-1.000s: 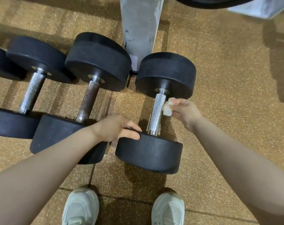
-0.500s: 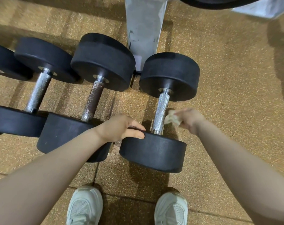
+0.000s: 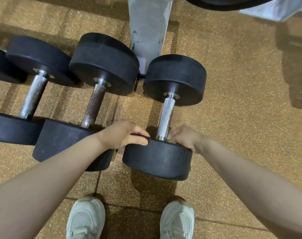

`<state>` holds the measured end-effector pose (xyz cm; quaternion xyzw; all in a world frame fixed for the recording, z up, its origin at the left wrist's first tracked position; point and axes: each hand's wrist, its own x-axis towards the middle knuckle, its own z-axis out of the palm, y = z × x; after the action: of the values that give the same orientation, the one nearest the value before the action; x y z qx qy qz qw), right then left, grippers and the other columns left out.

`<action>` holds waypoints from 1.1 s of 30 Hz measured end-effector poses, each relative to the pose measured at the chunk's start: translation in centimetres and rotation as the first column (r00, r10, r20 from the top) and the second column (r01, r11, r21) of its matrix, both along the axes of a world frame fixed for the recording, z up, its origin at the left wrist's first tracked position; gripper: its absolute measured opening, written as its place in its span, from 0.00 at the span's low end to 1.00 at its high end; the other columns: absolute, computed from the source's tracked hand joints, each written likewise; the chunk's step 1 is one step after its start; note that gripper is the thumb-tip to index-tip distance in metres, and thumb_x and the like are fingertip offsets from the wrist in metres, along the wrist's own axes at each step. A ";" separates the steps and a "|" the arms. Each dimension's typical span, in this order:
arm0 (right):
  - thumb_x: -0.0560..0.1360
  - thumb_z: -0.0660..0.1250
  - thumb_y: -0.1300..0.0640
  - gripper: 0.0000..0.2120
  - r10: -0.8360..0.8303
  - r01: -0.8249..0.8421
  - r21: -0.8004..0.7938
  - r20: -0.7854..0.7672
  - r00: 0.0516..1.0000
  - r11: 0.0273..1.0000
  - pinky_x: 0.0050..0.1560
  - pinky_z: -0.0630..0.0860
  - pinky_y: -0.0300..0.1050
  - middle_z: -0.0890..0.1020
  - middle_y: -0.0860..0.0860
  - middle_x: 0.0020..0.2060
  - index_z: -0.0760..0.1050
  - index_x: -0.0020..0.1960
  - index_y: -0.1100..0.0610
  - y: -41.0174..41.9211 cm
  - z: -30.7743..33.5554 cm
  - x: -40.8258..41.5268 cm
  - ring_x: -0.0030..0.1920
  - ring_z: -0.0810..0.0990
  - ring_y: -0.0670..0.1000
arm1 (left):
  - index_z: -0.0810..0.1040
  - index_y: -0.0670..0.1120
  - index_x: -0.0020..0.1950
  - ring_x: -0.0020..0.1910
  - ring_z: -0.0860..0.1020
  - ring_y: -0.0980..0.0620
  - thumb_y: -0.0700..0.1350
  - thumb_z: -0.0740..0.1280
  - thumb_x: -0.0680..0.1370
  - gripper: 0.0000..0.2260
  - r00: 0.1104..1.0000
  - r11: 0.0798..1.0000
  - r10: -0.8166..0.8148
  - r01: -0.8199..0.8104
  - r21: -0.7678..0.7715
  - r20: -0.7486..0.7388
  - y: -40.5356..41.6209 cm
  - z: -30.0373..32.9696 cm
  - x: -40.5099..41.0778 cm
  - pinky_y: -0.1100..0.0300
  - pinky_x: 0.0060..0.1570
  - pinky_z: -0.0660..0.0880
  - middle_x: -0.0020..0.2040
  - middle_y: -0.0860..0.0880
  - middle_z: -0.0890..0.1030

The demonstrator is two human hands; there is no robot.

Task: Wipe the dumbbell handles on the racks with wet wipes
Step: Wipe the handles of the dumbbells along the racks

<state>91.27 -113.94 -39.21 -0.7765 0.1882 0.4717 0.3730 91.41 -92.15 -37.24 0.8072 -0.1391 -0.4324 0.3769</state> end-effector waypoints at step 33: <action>0.78 0.50 0.59 0.16 0.935 -0.786 -0.548 0.340 0.101 0.284 0.72 0.60 0.48 0.77 0.52 0.60 0.69 0.62 0.54 1.4 -0.1 4.2 0.69 0.66 0.55 | 0.79 0.51 0.58 0.57 0.73 0.59 0.50 0.69 0.73 0.15 1.000 1.000 0.025 -0.025 0.017 0.001 0.0 -0.2 0.2 0.66 0.58 0.65 0.58 0.54 0.79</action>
<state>95.44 -112.50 -39.26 -0.8752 -0.3846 0.2918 -0.0318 91.65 -92.18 -37.49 0.8122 -0.1255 -0.4287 0.3752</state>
